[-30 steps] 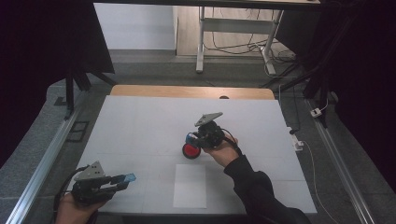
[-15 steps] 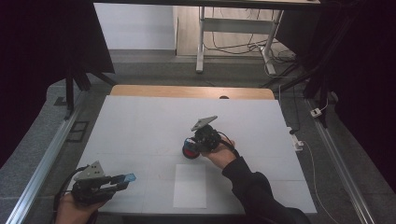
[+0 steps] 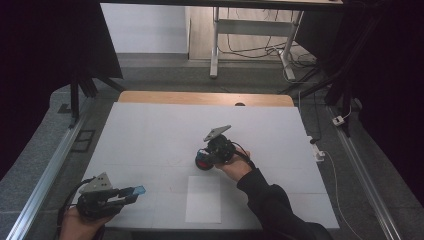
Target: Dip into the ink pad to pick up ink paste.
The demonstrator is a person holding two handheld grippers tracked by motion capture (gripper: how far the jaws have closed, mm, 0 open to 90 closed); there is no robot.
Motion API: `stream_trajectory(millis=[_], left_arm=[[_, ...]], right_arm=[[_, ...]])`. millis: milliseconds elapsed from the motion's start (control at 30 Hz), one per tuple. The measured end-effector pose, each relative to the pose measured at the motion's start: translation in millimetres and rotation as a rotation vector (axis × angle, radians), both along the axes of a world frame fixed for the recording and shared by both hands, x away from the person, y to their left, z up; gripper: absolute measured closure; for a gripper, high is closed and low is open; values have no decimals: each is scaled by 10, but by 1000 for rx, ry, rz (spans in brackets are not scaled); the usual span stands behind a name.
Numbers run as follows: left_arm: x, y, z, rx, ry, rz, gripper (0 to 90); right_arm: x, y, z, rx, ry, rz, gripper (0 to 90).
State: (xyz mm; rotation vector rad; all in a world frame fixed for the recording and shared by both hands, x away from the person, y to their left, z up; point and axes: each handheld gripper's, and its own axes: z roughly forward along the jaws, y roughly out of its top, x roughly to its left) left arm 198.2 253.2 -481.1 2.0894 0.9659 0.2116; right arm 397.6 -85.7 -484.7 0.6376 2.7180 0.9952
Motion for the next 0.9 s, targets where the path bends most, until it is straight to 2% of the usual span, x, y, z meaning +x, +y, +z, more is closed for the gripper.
stream_trajectory(millis=[300, 433, 600, 900], left_arm=[[3, -2, -1, -1, 4, 2, 691], [4, -2, -2, -1, 4, 2, 691], [4, -1, -2, -1, 4, 2, 692], [8, 1, -3, -3, 8, 2, 692]], right_arm=[[-51, 60, 4, -45, -45, 11, 708], [-49, 62, 4, -47, -45, 13, 708], [-15, 30, 1, -23, -5, -4, 708], [79, -51, -28, 50, 64, -15, 708]])
